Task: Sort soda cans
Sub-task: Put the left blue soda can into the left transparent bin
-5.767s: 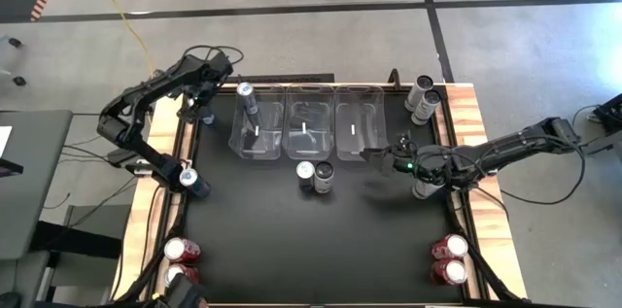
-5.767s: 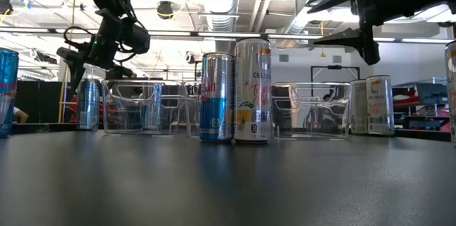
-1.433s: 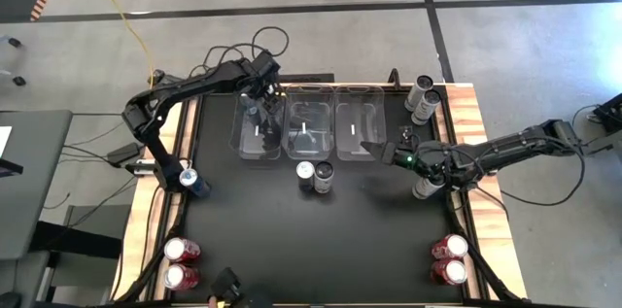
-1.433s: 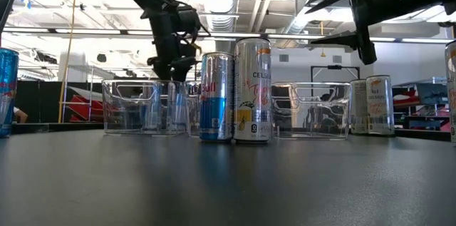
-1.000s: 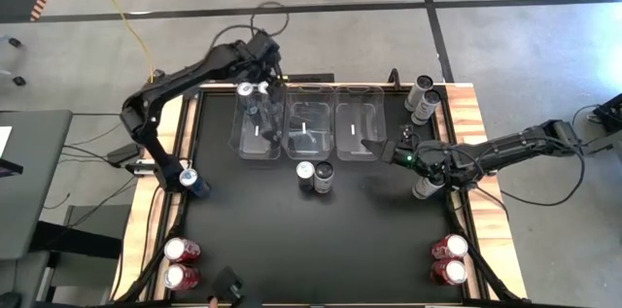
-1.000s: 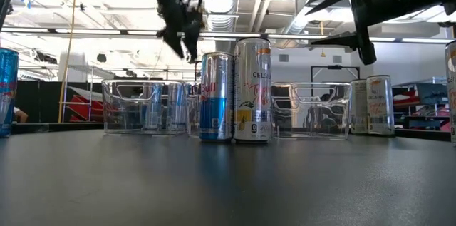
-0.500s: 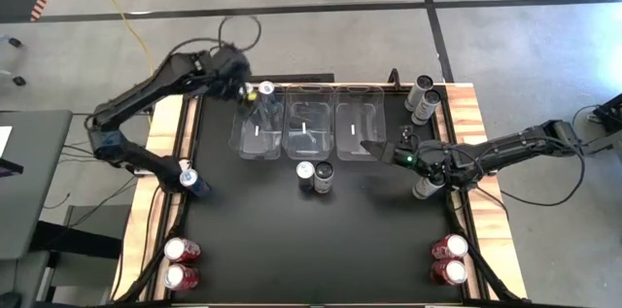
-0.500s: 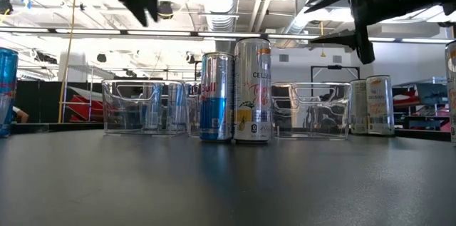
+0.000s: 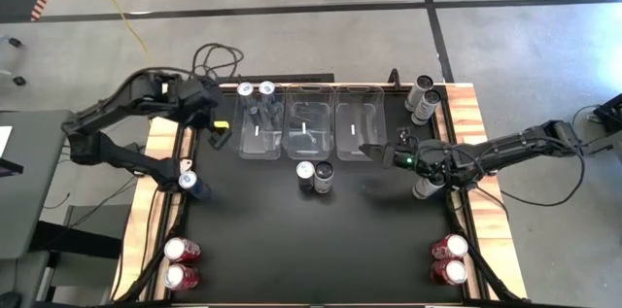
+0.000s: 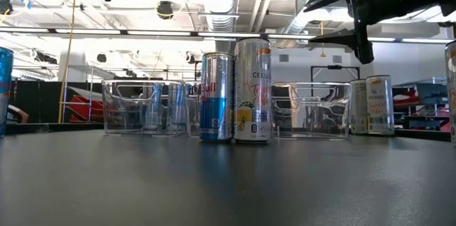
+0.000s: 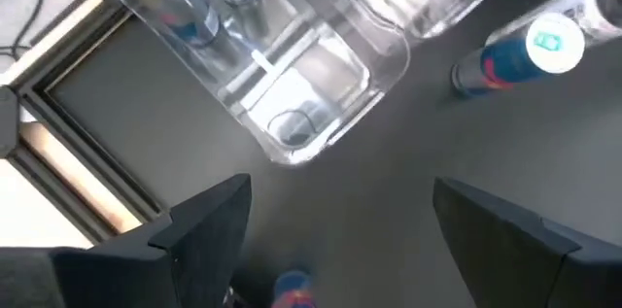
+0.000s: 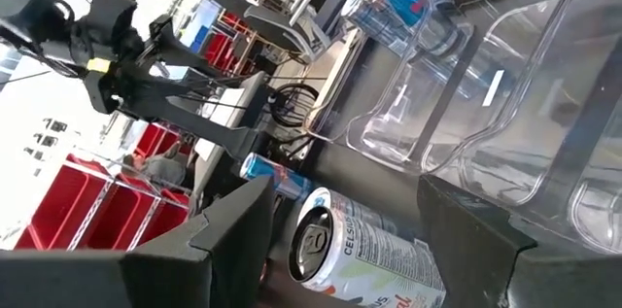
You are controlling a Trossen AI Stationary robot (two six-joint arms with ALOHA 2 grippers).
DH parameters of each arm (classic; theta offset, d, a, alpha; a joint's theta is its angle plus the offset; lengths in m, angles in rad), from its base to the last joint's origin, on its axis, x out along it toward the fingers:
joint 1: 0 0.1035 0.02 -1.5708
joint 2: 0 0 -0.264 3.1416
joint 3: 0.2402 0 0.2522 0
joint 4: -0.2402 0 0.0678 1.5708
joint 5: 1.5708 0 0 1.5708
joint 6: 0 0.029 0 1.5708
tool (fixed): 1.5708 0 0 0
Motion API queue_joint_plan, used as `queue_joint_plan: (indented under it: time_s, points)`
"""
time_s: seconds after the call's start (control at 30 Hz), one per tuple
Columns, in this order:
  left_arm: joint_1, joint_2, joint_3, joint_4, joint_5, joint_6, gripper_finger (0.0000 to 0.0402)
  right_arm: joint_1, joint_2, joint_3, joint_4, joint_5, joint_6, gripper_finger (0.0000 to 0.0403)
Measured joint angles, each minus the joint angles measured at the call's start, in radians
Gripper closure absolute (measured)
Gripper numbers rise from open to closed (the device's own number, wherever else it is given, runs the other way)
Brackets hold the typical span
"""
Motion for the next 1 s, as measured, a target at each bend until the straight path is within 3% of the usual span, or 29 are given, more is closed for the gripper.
queue_joint_plan:
  time_s: [0.23, 0.43, 0.6, 0.73, 1.0]
  points:
    - [-0.057, -0.013, 0.000, 0.044, 0.042, 0.063, 0.0083, -0.019, 0.000, 0.000, 0.000, -0.024, -0.007, 0.0133]
    - [-0.086, 0.017, 0.000, 0.321, 0.248, 0.129, 0.0083, -0.045, 0.000, 0.000, 0.026, -0.035, -0.003, 0.0133]
    - [-0.162, 0.090, 0.000, 0.496, 0.282, 0.265, 0.0083, -0.068, 0.000, 0.000, 0.035, -0.078, -0.003, 0.0133]
    - [-0.203, 0.170, 0.000, 0.430, 0.257, 0.322, 0.0083, -0.066, 0.000, 0.000, 0.035, -0.081, -0.003, 0.0133]
    - [-0.277, 0.316, 0.000, 0.097, 0.238, 0.409, 0.0092, -0.066, 0.000, 0.000, 0.034, -0.081, -0.003, 0.0133]
